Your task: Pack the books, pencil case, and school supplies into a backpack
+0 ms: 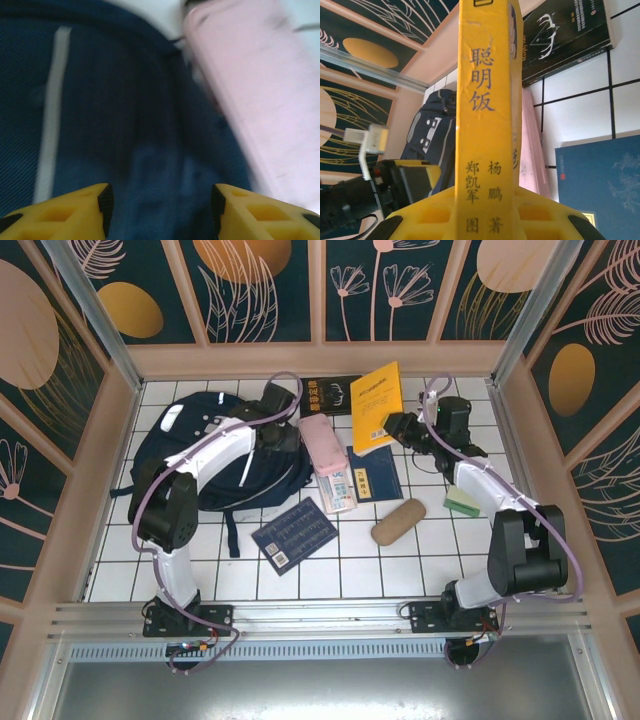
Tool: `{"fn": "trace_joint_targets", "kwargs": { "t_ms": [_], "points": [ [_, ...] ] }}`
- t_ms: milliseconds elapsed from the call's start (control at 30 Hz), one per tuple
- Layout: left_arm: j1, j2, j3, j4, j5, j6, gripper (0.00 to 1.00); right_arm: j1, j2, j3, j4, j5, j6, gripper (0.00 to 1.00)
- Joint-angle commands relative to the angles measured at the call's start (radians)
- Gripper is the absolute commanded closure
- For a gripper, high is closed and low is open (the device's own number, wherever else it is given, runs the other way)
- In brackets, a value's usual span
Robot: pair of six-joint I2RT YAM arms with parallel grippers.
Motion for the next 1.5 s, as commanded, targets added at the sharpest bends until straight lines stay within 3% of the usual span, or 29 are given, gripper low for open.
{"fn": "trace_joint_targets", "kwargs": {
  "t_ms": [0, 267, 367, 433, 467, 733, 1033, 1267, 1467],
  "points": [
    [0.001, -0.028, -0.052, -0.105, -0.143, 0.090, 0.44, 0.016, -0.059, -0.015, 0.130, -0.001, 0.019, 1.00],
    [0.001, 0.026, -0.127, -0.084, -0.186, 0.113, 0.44, 0.054, -0.060, -0.021, 0.140, 0.013, 0.028, 1.00],
    [0.001, 0.050, -0.134, -0.077, -0.184, 0.113, 0.68, 0.059, -0.067, -0.023, 0.142, 0.010, 0.039, 1.00],
    [0.001, 0.047, -0.137, -0.070, -0.195, 0.107, 0.94, 0.065, -0.078, -0.032, 0.153, 0.014, 0.050, 1.00],
    [0.001, 0.040, -0.130, -0.072, -0.194, 0.102, 1.00, 0.068, -0.083, -0.037, 0.163, 0.014, 0.058, 1.00],
    [0.006, -0.049, 0.090, -0.156, -0.125, 0.046, 1.00, 0.098, -0.122, -0.126, 0.292, 0.048, 0.176, 1.00],
    [0.071, -0.094, 0.354, -0.238, -0.044, 0.034, 1.00, 0.234, -0.077, -0.176, 0.514, 0.164, 0.319, 1.00],
    [0.166, -0.127, 0.434, -0.215, 0.102, 0.007, 1.00, 0.431, 0.071, -0.126, 0.703, 0.402, 0.353, 1.00],
    [0.203, -0.171, 0.393, -0.143, 0.194, -0.047, 1.00, 0.546, 0.300, 0.027, 0.797, 0.516, 0.447, 1.00]
  ]
}}
